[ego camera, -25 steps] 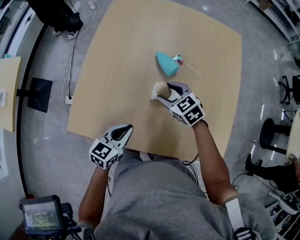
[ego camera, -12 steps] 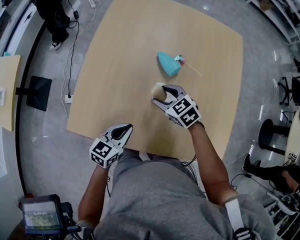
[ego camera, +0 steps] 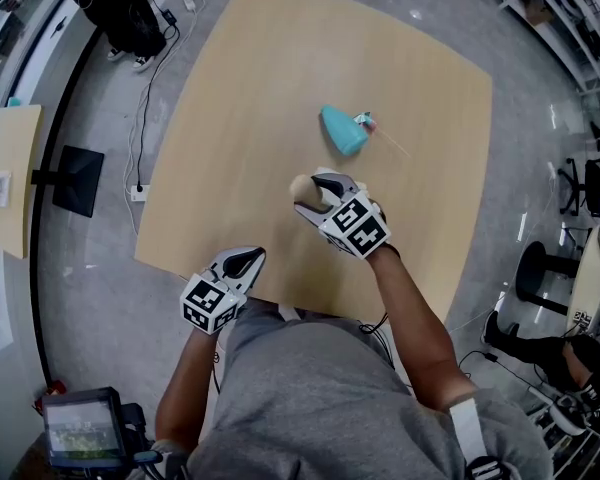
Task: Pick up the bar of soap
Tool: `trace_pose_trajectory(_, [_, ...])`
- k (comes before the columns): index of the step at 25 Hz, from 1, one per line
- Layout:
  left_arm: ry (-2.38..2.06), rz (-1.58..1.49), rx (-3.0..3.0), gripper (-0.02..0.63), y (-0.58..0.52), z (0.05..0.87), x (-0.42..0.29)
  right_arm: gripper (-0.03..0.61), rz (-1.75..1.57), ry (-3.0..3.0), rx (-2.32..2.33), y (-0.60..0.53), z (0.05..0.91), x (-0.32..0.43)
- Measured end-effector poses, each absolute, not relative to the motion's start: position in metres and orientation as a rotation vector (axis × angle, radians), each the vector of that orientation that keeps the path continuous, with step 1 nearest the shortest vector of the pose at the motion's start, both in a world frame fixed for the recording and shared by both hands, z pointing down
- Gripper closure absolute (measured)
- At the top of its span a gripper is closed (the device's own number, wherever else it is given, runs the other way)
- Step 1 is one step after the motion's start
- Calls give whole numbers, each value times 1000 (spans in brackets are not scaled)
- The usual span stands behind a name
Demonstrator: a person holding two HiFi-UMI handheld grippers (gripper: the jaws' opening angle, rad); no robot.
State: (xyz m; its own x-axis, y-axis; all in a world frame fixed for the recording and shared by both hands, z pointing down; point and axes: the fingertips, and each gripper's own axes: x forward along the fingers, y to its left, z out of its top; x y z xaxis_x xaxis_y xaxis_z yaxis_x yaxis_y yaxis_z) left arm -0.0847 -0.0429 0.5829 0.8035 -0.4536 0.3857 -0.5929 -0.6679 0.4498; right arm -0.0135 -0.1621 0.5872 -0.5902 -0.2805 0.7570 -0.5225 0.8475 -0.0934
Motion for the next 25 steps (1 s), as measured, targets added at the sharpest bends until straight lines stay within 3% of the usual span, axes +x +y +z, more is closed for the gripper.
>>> trace_pose_trajectory(25, [-704, 449, 2386, 607, -69, 622, -79, 328, 540, -2113, 470, -162, 659, -23])
